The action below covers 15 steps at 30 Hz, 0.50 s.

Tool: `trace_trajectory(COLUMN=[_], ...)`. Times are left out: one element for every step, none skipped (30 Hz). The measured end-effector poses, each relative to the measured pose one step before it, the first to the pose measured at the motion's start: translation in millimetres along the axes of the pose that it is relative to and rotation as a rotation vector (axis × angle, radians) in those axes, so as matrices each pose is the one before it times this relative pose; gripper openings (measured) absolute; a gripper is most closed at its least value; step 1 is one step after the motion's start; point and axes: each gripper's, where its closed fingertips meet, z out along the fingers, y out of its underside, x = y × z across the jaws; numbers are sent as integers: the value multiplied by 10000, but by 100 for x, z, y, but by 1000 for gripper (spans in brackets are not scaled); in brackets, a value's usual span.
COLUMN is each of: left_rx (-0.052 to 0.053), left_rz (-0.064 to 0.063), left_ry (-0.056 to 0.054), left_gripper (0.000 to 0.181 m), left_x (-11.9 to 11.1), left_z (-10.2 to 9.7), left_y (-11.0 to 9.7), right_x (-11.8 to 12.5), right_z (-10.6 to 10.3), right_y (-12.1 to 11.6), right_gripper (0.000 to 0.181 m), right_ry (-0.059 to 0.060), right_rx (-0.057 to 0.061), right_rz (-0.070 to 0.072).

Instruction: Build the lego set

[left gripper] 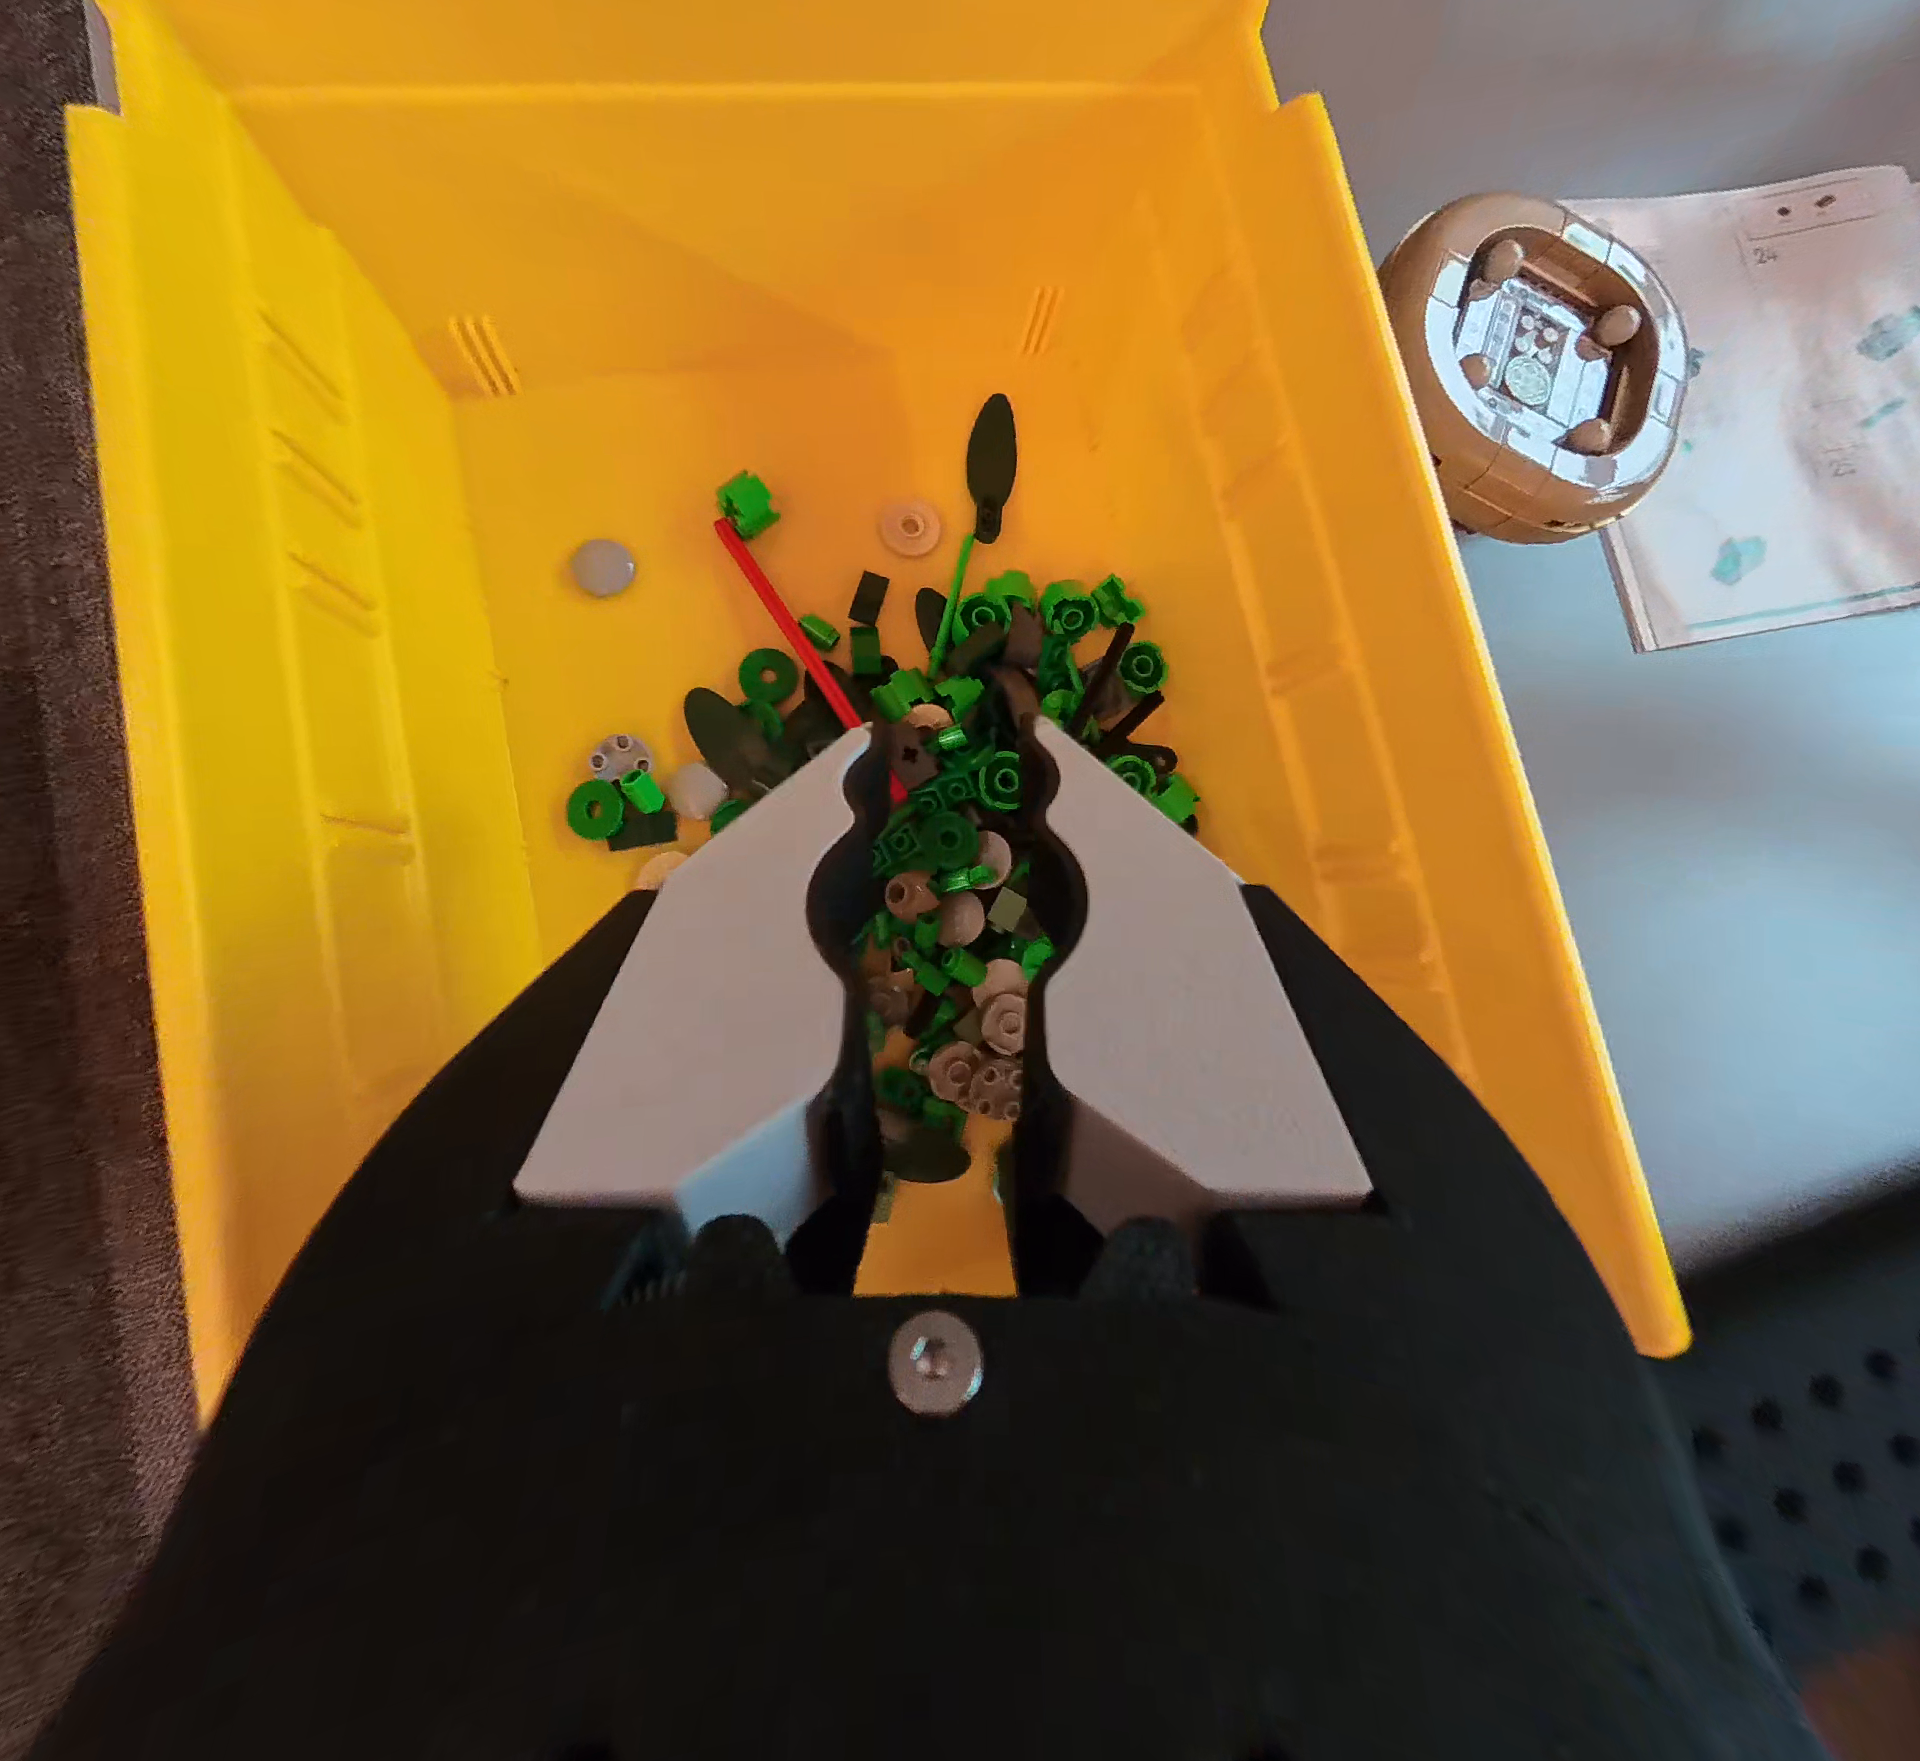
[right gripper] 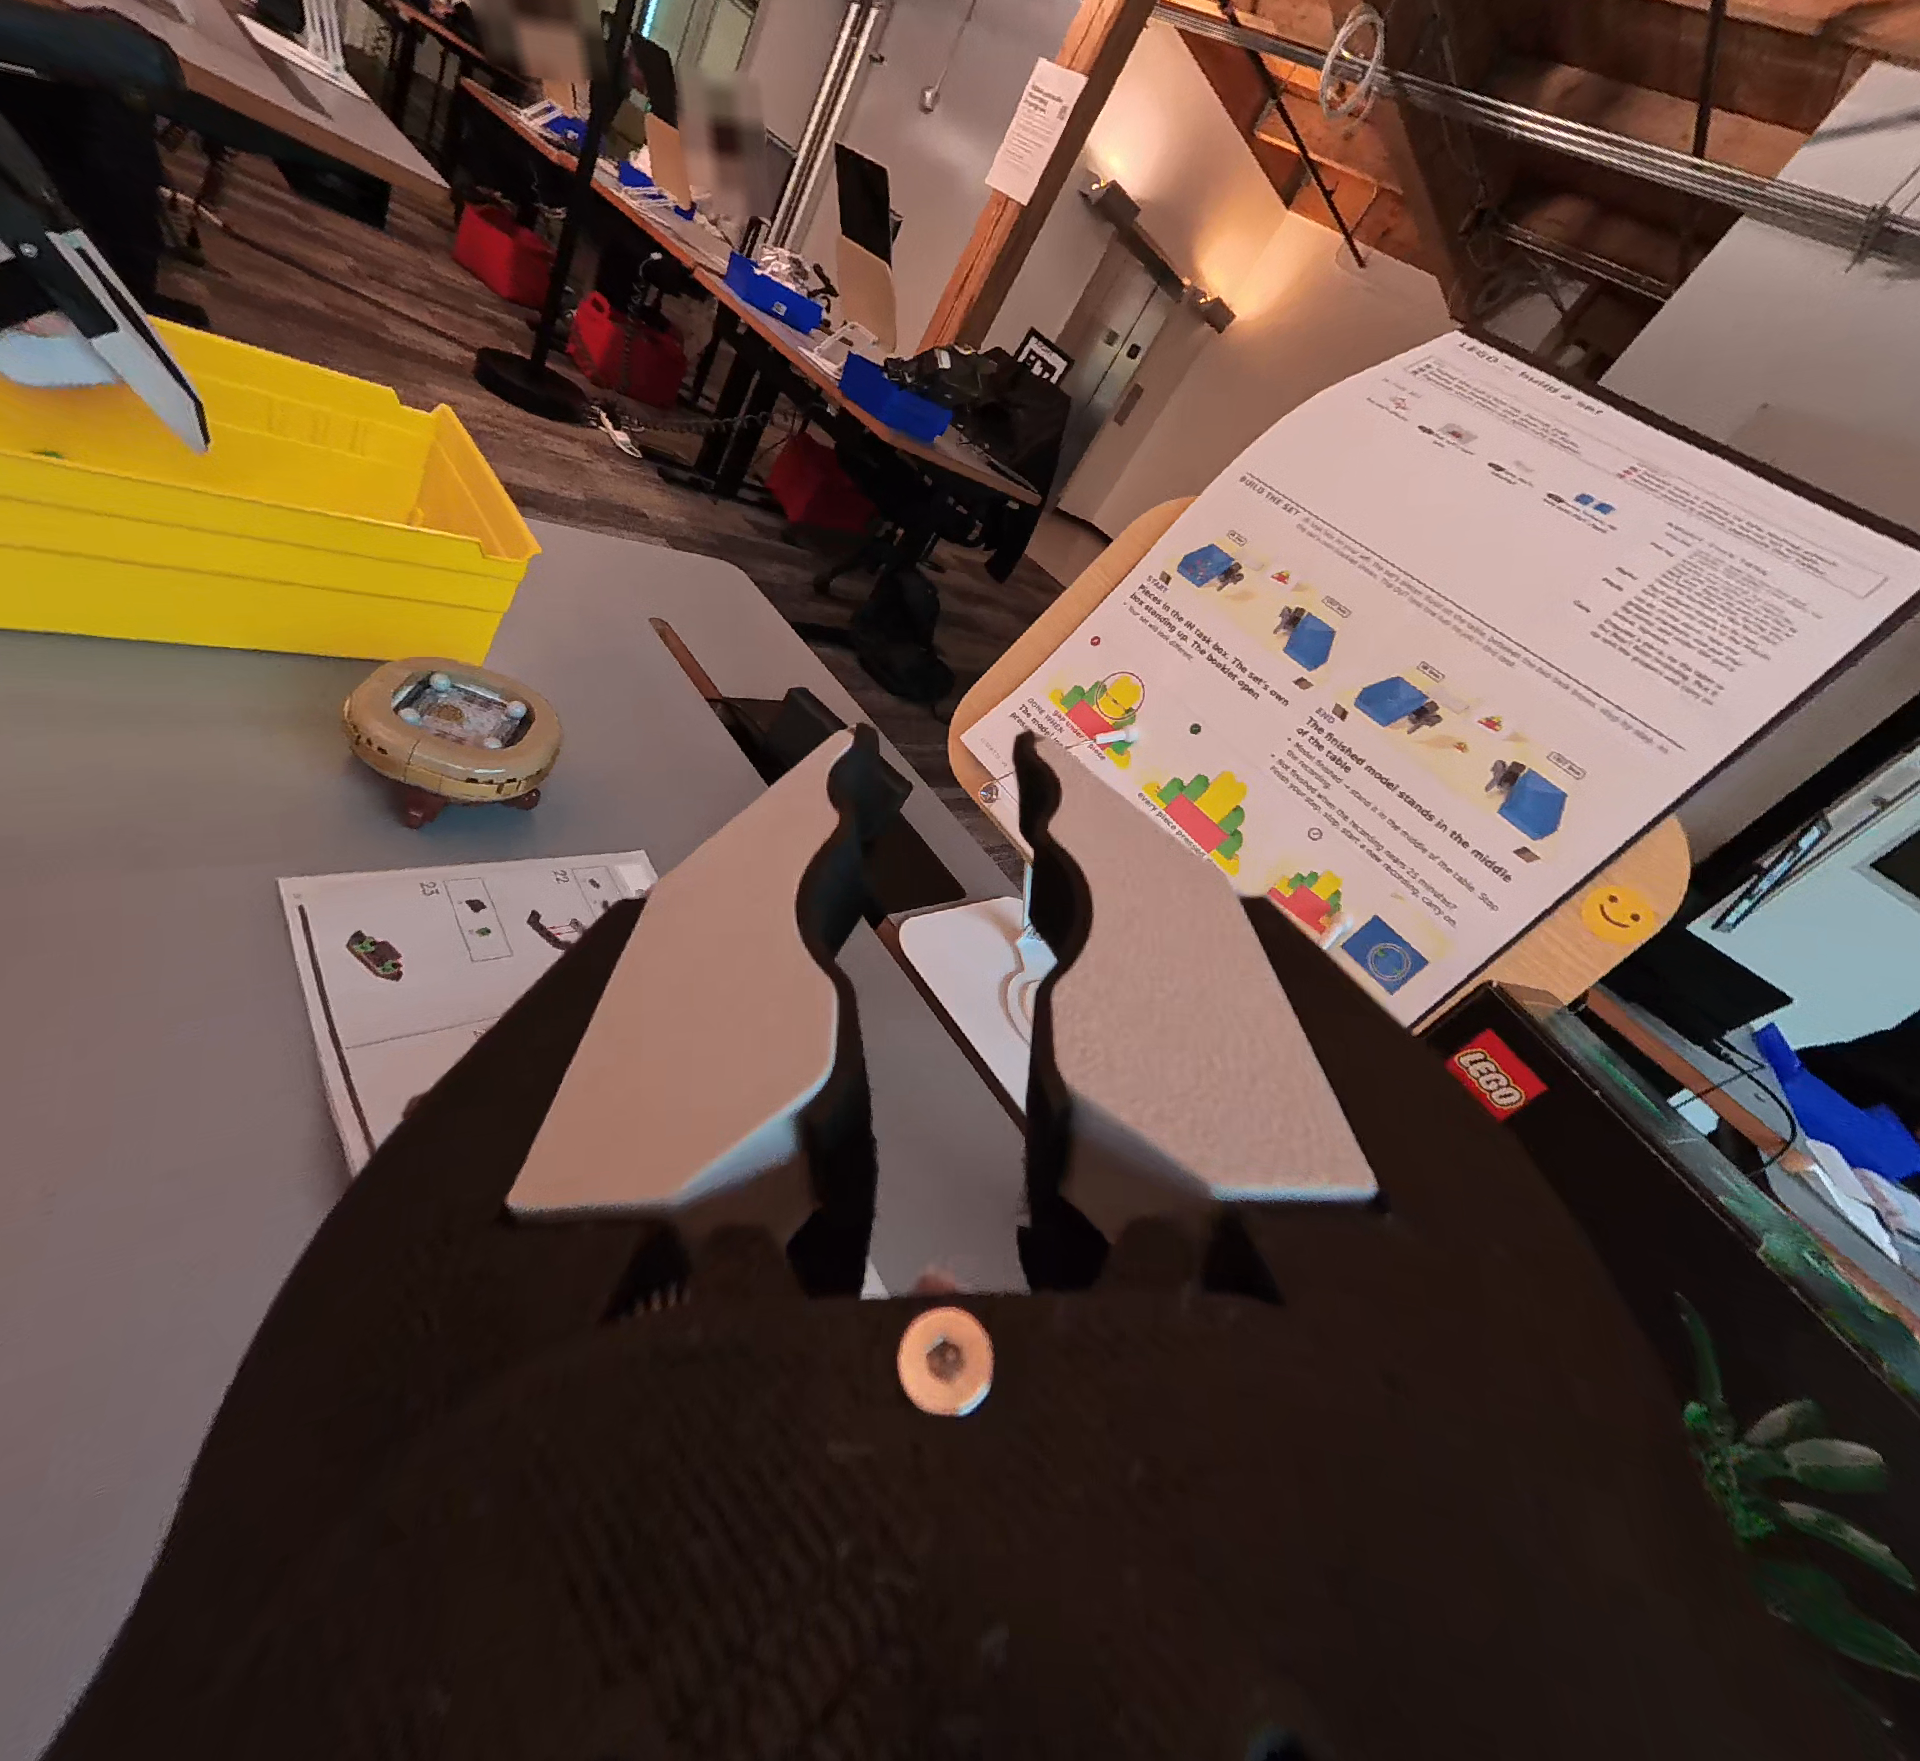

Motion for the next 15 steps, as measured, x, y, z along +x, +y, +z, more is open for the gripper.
trace_trajectory(left_rx=[-46,-57,-54,-37,-37,-39,-39,-56,-75,-148,-226,-226,-249,-286,-304], left_rz=[60,44,20,7,36,77,110,162,205,233,250,293,336,350,317], left_ry=[-74,-53,-15,-32,-51,-64,-78,-65,-63,-95,-183,-276,-255,-252,-255], left_gripper=[22,22,22,22,21,20,19,16,12,9,9,9,8,8,8], left_x=[-143,-131,-154,-168,-187,-141,-93,-63,-92,-116,-218,-149,-238,-196,-182], left_z=[51,12,37,13,43,17,-91,-72,-61,-70,-56,169,-39,29,252], left_y=[47,106,37,8,-97,-61,8,81,57,169,292,123,321,378,243], right_x=[107,28,-129,-221,-235,-162,-53,-63,-149,-204,-231,-176,-150,-130,-135], right_z=[8,15,47,89,105,121,129,149,137,148,146,170,163,181,164], right_y=[123,191,262,326,344,332,315,275,222,160,140,102,73,49,37], right_gripper=[26,26,26,26,26,26,26,26,26,26,25,25,24,24,24], right_ry=[53,13,-88,-138,-134,-51,37,29,-15,-52,-78,-55,-56,-55,-63], right_rx=[-49,-75,-110,-146,-159,-168,-177,-173,-143,-103,-78,-46,-12,18,24], right_rz=[29,-6,-19,-34,-79,-120,-151,-157,-142,-113,-67,-4,39,53,54])
